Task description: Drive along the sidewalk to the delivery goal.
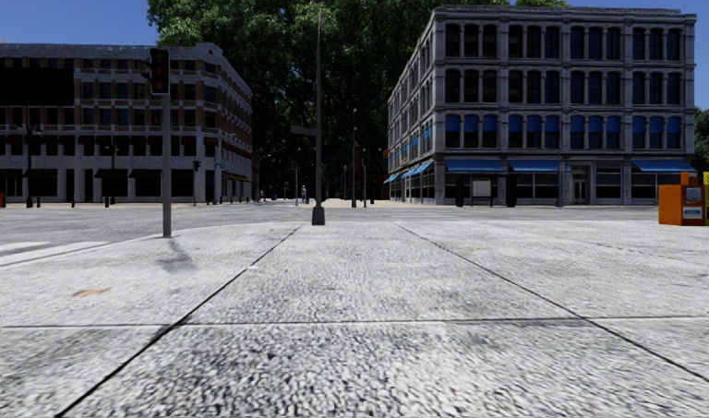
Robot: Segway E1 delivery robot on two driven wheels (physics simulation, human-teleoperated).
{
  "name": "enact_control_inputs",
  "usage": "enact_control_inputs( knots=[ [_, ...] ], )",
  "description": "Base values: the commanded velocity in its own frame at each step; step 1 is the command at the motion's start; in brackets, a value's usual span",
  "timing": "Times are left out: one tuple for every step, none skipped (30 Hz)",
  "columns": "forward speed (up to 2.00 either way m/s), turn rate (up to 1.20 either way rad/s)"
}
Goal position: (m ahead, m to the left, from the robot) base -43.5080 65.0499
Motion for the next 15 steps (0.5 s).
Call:
enact_control_inputs(
  knots=[
    [2.00, 0.00],
    [2.00, 0.00],
    [2.00, 0.00],
    [2.00, 0.00],
    [2.00, 0.00],
    [2.00, 0.00],
    [2.00, 0.00],
    [2.00, 0.00],
    [2.00, 0.00],
    [2.00, 0.00],
    [2.00, 0.00],
    [2.00, 0.00],
    [2.00, 0.00],
    [2.00, 0.00],
    [2.00, 0.00]
  ],
)
